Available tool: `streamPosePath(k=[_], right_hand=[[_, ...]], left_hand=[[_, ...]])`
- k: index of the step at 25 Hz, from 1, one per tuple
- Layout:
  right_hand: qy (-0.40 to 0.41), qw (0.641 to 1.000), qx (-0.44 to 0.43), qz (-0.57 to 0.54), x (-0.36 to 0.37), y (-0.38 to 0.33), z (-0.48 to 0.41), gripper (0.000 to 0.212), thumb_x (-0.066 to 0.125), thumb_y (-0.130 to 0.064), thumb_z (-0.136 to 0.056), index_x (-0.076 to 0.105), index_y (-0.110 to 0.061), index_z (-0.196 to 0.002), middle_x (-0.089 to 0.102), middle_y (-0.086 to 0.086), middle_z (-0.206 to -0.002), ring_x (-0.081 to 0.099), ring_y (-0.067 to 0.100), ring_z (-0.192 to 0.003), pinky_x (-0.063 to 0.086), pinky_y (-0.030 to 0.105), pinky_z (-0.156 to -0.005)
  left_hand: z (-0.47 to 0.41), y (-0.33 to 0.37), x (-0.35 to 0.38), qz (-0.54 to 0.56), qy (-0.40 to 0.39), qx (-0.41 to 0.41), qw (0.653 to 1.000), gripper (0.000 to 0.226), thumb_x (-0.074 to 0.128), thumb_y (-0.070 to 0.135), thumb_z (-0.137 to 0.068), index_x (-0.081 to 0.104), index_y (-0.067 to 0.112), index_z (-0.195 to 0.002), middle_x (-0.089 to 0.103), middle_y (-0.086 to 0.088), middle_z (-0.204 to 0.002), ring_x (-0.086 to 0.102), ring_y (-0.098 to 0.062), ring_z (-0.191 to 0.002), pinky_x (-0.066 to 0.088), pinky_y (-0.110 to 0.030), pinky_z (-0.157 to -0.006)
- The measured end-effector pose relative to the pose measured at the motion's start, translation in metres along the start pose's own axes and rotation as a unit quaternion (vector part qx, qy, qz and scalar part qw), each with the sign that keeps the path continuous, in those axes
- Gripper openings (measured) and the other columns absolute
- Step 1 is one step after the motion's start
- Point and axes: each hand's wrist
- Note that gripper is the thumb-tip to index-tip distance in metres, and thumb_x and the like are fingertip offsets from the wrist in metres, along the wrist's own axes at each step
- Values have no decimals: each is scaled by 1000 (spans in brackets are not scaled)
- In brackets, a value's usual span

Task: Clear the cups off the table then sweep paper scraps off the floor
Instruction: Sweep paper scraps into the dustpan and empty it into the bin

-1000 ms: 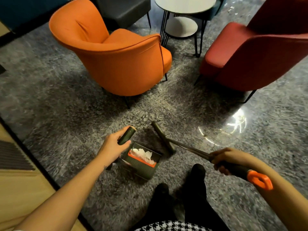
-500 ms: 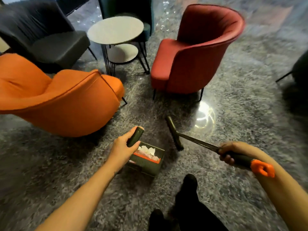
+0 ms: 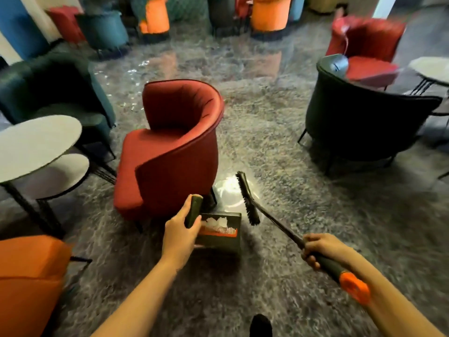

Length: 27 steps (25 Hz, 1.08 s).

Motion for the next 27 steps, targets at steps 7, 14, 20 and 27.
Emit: streamPosePath(k=[7,14,20,27], right_hand=[[46,996,-73,-20,-93,-155,-100,26,38,21,-82,45,0,-95,41,12,-57,40,12,-26,34,15,-28],[68,990,-98,-71,-166,-328,-252,31,36,21,-85,50,7,-109,43,13,-59,42,10,-25,35,14,-29],[76,987,-91,-106,-221,-513,-374,45,34,19,-87,31,16,-132,42,13,-61,40,11,-24,33,12,-29],[39,993,-69,-93,-297,-700,-562,25,33,18,-88,44,-4,-86,41,11,-55,41,12,-25,34,14,-29]], left_hand=[[-192,86,120,9,12,15,1000,57,65,14,-86,47,26,-139,67,-1,-80,62,-20,-73,45,-32,-68],[-426,122,230,63,34,54,996,54,65,7,-85,50,10,-137,61,12,-95,54,-7,-74,34,-7,-60],[-649,159,299,50,-16,54,997,56,63,11,-89,44,16,-141,59,11,-83,52,-1,-66,38,-9,-56],[-906,167,394,51,-25,38,998,54,63,10,-89,46,15,-140,61,11,-92,54,-8,-80,36,-3,-61]])
Point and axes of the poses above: each hand's wrist, its own z-axis away from the middle knuckle, its own x-axis out of the palm, y = z × x
